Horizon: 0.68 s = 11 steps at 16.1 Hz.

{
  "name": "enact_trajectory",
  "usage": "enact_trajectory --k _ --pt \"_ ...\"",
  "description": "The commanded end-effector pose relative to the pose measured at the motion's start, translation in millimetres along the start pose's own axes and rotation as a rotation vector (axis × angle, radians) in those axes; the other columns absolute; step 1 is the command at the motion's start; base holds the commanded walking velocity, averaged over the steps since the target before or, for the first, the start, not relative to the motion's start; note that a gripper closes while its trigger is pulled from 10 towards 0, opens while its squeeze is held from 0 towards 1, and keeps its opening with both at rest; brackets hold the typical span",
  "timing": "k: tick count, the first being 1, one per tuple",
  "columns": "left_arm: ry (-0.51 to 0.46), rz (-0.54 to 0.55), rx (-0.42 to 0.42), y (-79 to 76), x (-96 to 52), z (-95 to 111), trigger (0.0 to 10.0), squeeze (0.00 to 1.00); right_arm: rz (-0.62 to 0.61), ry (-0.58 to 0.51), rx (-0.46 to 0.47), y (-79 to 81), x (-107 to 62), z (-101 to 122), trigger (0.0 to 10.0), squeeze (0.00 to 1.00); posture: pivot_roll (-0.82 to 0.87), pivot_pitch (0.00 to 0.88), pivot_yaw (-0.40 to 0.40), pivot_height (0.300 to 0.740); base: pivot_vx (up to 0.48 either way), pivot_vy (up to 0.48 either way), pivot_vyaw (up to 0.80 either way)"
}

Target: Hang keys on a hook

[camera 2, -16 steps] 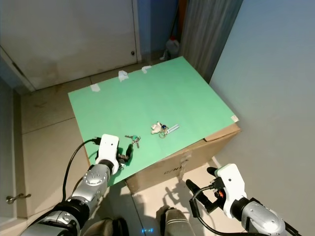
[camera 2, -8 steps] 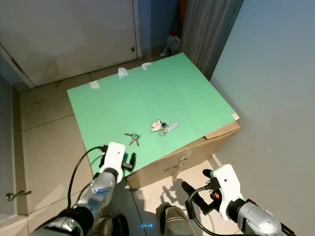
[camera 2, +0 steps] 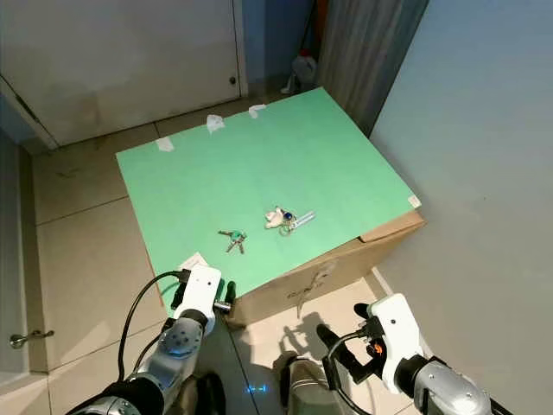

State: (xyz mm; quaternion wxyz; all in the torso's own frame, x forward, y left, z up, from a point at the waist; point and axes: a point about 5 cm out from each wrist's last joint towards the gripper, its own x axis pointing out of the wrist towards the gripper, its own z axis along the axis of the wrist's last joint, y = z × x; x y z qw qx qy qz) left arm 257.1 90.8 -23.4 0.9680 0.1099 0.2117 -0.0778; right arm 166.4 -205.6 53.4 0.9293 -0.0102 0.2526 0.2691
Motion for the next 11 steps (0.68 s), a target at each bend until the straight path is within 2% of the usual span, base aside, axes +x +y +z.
enact_trajectory --k 1,8,9,10,11 --pt "0.025 0.0 0.012 -3.5 -5.4 -10.3 10.0 0.0 0.003 0.006 0.013 3.9 -2.4 -1.2 10.0 0.0 -0.43 0.228 0.006 0.717 0.0 0.0 0.0" --pt "0.058 -0.001 -0.02 -4.3 -5.7 -13.6 10.0 0.0 -0.002 0.025 0.022 5.1 -5.2 -5.6 10.0 0.0 -0.43 0.233 0.006 0.717 0.0 0.0 0.0" --pt "0.065 -0.009 -0.028 -4.5 -5.5 -14.0 7.6 0.0 -0.002 0.026 0.023 5.3 -5.0 -5.7 10.0 0.0 -0.43 0.233 0.006 0.717 0.0 0.0 0.0" --pt "0.089 -0.01 -0.052 -4.5 -5.5 -16.1 4.5 0.0 -0.003 0.026 0.024 5.6 -5.1 -5.9 10.0 0.0 -0.43 0.233 0.006 0.717 0.0 0.0 0.0" --pt "0.114 -0.006 -0.081 -4.0 -5.5 -18.2 0.9 0.0 -0.003 0.026 0.024 5.8 -5.3 -5.9 10.0 0.0 -0.43 0.232 0.006 0.717 0.0 0.0 0.0"
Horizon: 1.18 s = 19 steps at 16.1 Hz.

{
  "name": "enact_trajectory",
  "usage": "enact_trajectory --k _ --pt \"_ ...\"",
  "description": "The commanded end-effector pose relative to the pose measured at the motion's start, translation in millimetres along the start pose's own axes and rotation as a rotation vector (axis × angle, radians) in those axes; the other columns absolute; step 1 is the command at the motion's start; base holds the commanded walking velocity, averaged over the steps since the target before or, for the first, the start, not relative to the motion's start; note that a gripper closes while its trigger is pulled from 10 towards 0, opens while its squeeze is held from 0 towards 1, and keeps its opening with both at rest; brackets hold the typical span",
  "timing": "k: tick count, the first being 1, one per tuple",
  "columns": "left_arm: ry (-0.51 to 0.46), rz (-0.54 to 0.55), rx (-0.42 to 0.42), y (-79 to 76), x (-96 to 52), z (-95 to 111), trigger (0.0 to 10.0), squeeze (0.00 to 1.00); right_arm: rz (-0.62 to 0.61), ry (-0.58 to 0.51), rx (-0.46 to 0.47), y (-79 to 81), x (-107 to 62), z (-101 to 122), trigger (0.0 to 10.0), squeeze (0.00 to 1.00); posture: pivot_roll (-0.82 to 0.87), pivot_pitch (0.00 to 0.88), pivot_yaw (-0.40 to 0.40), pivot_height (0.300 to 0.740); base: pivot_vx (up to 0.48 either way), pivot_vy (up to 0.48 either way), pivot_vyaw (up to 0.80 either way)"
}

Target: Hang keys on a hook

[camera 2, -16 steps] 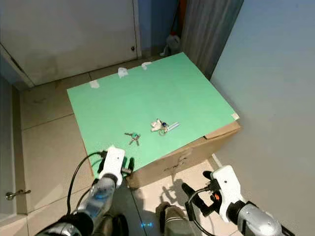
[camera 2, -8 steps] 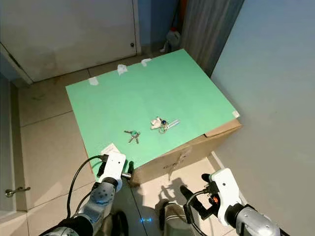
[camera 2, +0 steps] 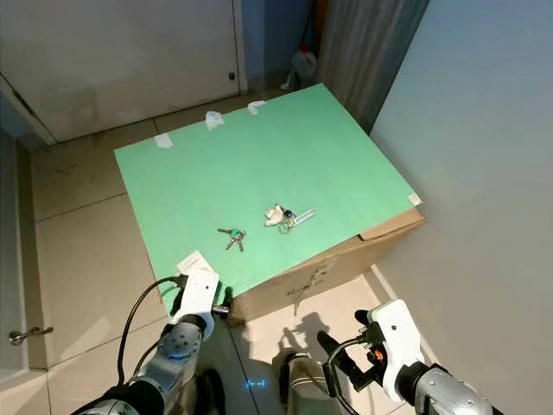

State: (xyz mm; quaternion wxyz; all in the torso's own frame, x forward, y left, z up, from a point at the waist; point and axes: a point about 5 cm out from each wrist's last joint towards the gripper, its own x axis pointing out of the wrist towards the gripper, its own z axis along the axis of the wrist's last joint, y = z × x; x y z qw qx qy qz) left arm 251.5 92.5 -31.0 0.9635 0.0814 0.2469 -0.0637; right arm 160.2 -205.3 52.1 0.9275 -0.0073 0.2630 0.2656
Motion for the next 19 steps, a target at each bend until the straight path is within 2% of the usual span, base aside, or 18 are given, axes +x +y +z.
enact_trajectory --k 1,3,4,5,6,15,19 --pt "0.056 -0.012 -0.021 -2.1 -2.4 -10 0.0 0.0 -0.001 0.007 0.012 2.7 -1.9 -2 10.0 0.0 -0.43 0.232 0.005 0.717 0.0 0.0 0.0" --pt "0.057 -0.013 -0.015 -1.5 -1.3 -8 0.0 0.0 -0.001 0.008 0.014 3.3 -2.5 -2 10.0 0.0 -0.43 0.23 0.005 0.717 0.0 0.0 0.0" --pt "0.058 -0.011 -0.014 -0.5 -0.6 -7 1.4 0.0 -0.001 0.008 0.015 3.6 -2.5 -2 10.0 0.0 -0.43 0.23 0.005 0.717 0.0 0.0 0.0" --pt "0.057 -0.012 -0.012 -0.2 -0.3 -7 0.3 0.0 -0.001 0.008 0.015 3.7 -2.6 -2 10.0 0.0 -0.43 0.229 0.006 0.717 0.0 0.0 0.0" --pt "0.053 -0.016 -0.009 -0.2 0.2 -6 0.0 0.0 -0.001 0.008 0.016 3.8 -2.6 -2 10.0 0.0 -0.43 0.229 0.006 0.717 0.0 0.0 0.0" --pt "0.029 -0.078 -0.036 -9.5 1.6 1 0.0 0.0 -0.005 0.01 0.023 6.3 -2.5 -2 10.0 0.0 -0.44 0.238 0.01 0.717 0.0 0.0 0.0" --pt "0.014 -0.069 -0.048 -7.7 1.8 3 0.0 0.0 -0.003 0.014 0.025 7.2 -2.3 -2 10.0 0.0 -0.43 0.243 0.01 0.717 0.0 0.0 0.0"
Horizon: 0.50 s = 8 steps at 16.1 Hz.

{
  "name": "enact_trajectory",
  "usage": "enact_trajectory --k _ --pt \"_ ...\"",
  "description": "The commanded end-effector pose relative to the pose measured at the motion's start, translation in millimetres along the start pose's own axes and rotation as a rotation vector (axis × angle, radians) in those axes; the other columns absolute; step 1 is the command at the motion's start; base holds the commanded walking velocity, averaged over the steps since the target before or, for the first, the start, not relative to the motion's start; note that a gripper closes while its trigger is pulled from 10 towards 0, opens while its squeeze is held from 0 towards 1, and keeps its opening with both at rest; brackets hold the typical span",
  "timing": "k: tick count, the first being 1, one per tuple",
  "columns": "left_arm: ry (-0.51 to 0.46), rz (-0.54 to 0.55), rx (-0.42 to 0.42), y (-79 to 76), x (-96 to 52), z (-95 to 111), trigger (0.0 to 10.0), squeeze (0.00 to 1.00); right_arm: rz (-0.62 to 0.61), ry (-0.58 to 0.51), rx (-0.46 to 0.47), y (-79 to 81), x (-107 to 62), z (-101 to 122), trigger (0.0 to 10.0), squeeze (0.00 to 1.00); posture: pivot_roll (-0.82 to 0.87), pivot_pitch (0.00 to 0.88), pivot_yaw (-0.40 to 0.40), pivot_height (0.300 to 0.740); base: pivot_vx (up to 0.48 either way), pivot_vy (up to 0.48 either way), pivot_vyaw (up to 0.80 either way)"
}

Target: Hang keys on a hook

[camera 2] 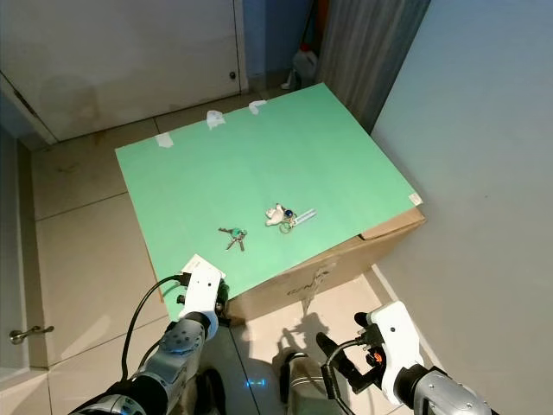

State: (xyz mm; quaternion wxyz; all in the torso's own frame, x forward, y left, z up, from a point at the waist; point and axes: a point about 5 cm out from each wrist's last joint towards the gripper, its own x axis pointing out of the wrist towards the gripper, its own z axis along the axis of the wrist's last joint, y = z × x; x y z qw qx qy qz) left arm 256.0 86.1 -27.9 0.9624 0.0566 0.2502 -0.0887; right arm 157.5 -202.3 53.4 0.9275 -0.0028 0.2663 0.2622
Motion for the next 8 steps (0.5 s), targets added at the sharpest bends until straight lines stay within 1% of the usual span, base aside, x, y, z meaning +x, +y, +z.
enact_trajectory --k 1,4,8 --pt "0.01 -0.009 -0.014 -2.5 -1.2 -3.2 0.0 0.0 0.002 0.011 0.014 3.3 -1.3 -2.4 10.0 0.0 -0.43 0.243 0.01 0.717 0.0 0.0 0.0" --pt "-0.002 -0.009 -0.02 -1.9 -1.7 -2.9 0.0 0.0 0.004 0.015 0.015 3.4 -0.9 -3.4 10.0 0.0 -0.43 0.24 0.009 0.717 0.0 0.0 0.0" --pt "-0.024 -0.009 -0.004 -0.5 -1.4 -0.1 0.0 0.0 0.009 0.014 0.01 2.7 1.6 -2.1 10.0 0.0 -0.42 0.227 0.007 0.717 0.0 0.0 0.0"
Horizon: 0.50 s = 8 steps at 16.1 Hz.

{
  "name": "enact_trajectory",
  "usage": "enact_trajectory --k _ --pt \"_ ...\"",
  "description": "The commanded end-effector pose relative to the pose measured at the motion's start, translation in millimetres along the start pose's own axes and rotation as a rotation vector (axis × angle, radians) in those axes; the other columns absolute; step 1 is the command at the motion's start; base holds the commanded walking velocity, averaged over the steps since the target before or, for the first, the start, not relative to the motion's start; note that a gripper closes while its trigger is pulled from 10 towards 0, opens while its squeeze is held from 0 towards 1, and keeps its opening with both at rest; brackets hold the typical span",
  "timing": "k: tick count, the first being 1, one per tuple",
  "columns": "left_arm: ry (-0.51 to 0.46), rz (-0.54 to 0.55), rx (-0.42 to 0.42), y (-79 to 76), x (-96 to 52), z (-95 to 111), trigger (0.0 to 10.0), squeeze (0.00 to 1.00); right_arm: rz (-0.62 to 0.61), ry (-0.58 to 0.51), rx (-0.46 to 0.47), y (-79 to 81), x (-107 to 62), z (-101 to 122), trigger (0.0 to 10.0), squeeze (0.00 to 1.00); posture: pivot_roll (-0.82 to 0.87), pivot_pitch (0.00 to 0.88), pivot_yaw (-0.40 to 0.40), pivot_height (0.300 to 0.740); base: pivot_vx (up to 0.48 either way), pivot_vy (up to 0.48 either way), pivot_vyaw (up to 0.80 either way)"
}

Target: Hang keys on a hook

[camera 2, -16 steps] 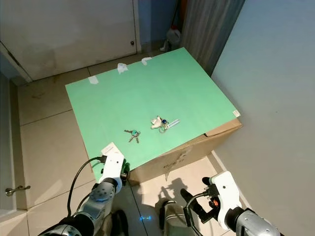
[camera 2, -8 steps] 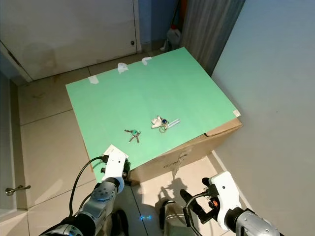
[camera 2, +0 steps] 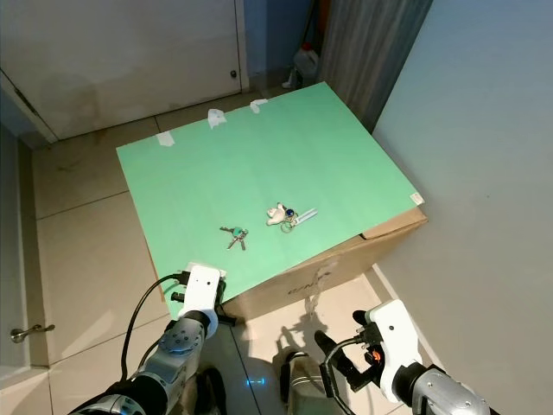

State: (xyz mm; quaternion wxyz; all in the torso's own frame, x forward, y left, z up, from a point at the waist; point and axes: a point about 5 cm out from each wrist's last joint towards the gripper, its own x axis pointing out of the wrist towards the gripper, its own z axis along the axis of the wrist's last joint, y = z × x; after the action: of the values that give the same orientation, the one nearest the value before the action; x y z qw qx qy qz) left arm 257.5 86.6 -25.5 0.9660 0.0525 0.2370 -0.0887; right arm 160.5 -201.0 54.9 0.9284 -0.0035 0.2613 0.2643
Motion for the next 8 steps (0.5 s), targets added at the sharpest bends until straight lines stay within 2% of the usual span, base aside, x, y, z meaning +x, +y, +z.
enact_trajectory --k 1,5,8 --pt "-0.005 -0.014 0.006 -1.4 -1.2 -1 0.0 0.0 0.008 0.023 0.013 2.6 0.0 -5 10.0 0.0 -0.42 0.224 0.008 0.717 0.0 0.0 0.0" --pt "-0.102 -0.013 0.049 2.7 1.7 15 0.0 0.0 0.01 0.021 0.018 2.0 2.1 -5 10.0 0.0 -0.41 0.214 0.007 0.717 0.0 0.0 0.0" --pt "-0.229 -0.043 0.014 10.3 3.6 39 0.0 0.0 0.014 0.013 0.026 0.6 8.6 -5 10.0 0.0 -0.39 0.203 0.014 0.717 0.0 0.0 0.0"
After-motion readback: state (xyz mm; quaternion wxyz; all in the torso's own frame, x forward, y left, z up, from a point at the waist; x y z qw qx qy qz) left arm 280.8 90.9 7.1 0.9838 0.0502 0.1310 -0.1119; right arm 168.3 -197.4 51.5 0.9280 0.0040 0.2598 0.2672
